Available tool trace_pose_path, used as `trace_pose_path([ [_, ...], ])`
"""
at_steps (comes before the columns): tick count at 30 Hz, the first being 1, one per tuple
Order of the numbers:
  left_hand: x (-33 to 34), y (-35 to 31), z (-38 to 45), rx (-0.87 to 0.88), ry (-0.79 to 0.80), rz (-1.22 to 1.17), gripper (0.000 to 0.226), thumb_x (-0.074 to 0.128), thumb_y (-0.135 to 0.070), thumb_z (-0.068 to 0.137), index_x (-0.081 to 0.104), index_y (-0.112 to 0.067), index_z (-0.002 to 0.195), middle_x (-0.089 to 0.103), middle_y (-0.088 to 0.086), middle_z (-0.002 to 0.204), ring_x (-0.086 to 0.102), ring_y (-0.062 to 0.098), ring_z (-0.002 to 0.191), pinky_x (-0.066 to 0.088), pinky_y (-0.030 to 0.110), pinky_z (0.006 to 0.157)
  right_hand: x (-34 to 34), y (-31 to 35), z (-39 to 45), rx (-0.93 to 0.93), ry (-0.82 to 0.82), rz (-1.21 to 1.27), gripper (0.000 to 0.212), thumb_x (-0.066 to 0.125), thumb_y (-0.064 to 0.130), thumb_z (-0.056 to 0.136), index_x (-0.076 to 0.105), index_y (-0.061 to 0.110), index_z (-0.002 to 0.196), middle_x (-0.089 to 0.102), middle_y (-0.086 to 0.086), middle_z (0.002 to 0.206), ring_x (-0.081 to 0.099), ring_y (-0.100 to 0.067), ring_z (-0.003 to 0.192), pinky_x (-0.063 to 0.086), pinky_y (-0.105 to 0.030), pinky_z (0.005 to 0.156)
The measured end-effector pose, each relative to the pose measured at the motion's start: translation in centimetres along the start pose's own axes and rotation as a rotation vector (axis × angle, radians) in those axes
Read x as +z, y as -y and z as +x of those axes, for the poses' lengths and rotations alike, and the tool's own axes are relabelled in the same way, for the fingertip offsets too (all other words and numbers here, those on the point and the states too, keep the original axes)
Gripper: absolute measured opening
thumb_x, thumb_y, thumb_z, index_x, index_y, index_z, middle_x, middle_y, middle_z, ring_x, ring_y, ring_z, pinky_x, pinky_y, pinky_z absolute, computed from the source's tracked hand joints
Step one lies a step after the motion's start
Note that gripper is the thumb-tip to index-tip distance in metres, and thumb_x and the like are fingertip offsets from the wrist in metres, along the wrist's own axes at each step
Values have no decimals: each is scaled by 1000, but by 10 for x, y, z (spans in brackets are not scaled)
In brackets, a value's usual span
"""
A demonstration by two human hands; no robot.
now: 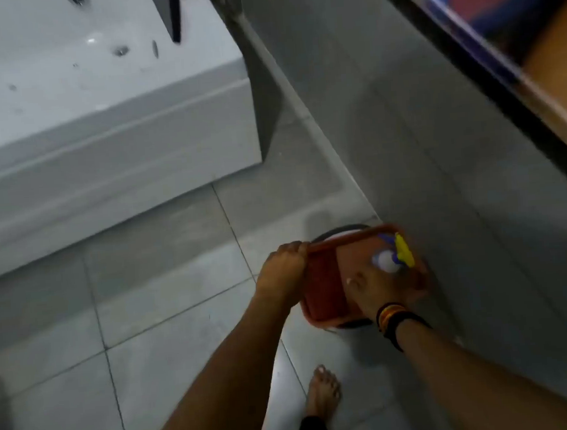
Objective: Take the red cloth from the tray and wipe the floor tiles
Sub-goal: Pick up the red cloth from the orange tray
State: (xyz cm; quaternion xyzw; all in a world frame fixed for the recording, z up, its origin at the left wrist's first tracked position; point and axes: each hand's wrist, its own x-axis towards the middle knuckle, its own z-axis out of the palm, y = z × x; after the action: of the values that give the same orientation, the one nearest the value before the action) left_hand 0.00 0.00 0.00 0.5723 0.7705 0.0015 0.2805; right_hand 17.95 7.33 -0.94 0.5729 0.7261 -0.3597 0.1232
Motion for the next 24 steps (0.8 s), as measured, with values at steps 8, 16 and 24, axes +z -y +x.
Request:
trace_pose_path([
  [8,126,6,86,-97,122,-115,50,51,-19,108,47,-12,158,49,12,163,54,36,145,51,47,109,110,-70,88,274,32,312,33,75,27,90,68,3,111,73,-20,116,66,-35,104,49,-36,83],
  [16,181,17,128,-148,28,-74,69,61,-27,105,33,-8,166,42,17,166,43,37,152,44,46,121,150,-73,120,341,-38,243,45,85,25,77,66,10,114,72,-17,119,67,-37,110,50,-35,85],
  [24,173,14,155,-162,19,-12,39,57,-17,108,54,-4,144,63,18,144,62,35,131,51,44,113,141,-73,128,437,-27,507,31,72,4,80,70,0,111,74,-17,105,68,-34,92,48,-30,76],
])
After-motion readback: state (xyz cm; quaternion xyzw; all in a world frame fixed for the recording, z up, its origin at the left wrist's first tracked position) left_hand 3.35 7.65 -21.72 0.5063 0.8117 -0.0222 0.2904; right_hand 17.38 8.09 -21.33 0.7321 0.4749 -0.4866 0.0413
